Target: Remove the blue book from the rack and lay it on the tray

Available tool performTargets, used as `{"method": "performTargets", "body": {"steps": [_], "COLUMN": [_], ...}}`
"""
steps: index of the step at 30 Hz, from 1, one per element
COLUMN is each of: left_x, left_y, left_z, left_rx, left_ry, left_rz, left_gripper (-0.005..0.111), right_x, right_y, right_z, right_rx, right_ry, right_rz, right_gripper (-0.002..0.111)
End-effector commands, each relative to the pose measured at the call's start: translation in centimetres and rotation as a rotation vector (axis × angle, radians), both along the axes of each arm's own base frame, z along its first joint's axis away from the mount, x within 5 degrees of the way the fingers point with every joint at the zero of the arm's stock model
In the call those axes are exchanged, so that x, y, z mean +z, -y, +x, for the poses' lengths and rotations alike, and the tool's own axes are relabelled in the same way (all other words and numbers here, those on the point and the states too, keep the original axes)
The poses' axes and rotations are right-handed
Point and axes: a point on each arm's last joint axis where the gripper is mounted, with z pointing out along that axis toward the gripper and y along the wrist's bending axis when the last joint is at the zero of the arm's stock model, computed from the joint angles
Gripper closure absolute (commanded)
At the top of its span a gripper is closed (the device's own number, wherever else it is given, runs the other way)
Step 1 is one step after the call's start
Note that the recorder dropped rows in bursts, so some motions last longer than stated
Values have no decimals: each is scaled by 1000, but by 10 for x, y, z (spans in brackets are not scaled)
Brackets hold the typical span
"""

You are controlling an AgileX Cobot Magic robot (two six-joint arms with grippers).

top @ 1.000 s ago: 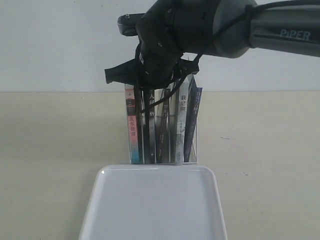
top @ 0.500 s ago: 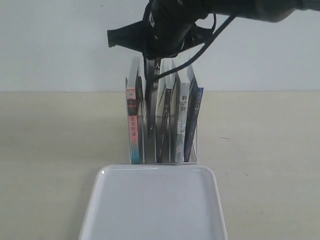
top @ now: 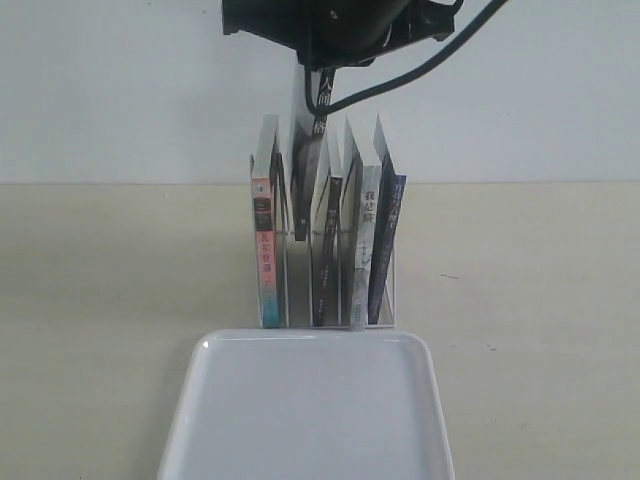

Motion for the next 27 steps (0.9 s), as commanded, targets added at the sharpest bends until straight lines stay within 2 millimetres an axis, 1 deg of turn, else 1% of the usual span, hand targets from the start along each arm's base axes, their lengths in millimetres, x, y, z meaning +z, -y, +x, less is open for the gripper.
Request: {"method": "performTargets", "body": {"steps": [1,6,11,14,23,27], "left_x": [-1,-1,-1,-1,-1,-1], "left_y": [0,0,0,0,0,0], "left_z": [0,0,0,0,0,0], "left_rx": [-1,-1,-1,-1,-1,-1], "left_ry": [-3,-3,-3,-3,-3,-3], "left_rz": [-9,-9,-9,-9,-9,-9], "left_gripper": [103,103,103,103,103,103], "right_x": [10,19,33,36,36,32], "right_y": [6,10,17,19,18,15], "right_z": [-3,-7,-14,-16,-16,-14], "right_rx": [-8,-8,-8,-10,-8,-6], "right_ry": [34,49,71,74,72,63], "right_rz": [-13,1,29,35,41,39], "right_gripper": [108,108,108,108,108,108]}}
